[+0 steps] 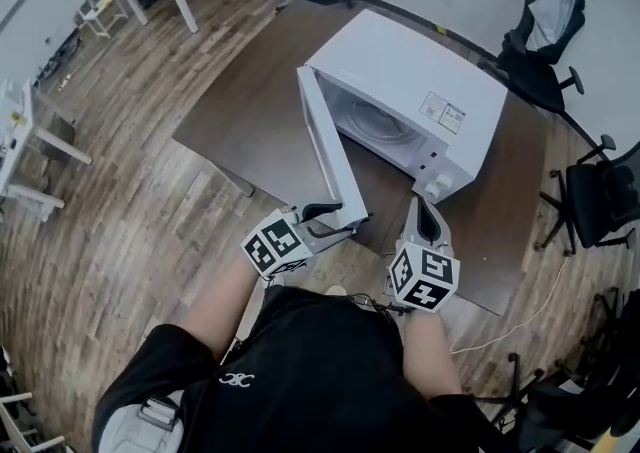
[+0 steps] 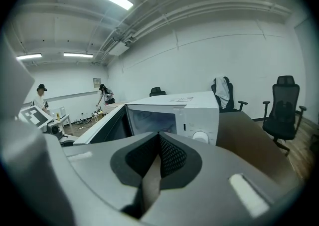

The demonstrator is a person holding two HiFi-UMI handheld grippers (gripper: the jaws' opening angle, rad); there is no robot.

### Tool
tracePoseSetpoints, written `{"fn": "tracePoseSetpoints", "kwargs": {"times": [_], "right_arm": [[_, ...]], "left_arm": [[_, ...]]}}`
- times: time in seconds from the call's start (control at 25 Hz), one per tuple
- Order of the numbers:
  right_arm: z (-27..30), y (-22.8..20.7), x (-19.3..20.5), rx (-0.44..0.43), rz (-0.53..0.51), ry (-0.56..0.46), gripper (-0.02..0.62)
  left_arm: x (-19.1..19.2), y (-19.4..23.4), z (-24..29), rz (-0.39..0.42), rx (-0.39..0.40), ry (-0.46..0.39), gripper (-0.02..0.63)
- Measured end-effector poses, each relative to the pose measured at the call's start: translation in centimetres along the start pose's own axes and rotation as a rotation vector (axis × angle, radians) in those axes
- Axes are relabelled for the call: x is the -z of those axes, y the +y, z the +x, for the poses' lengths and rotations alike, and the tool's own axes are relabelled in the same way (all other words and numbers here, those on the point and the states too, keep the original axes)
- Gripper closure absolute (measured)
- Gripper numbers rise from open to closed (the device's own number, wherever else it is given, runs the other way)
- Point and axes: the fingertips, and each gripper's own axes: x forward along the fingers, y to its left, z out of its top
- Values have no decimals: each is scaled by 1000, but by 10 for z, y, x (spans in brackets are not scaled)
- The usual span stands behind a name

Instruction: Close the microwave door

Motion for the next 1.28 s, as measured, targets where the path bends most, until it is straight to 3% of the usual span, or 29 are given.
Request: {"fn": "tracePoseSetpoints", "kwargs": {"times": [0.48, 1.28], "right_arm": [[-21, -45, 4, 66, 34, -19, 588], [-49, -89, 1, 143, 64, -60, 588]], "left_arm": [[-27, 8, 60, -61, -146, 14, 396], [-64, 36, 135, -125, -292, 46, 397]]}}
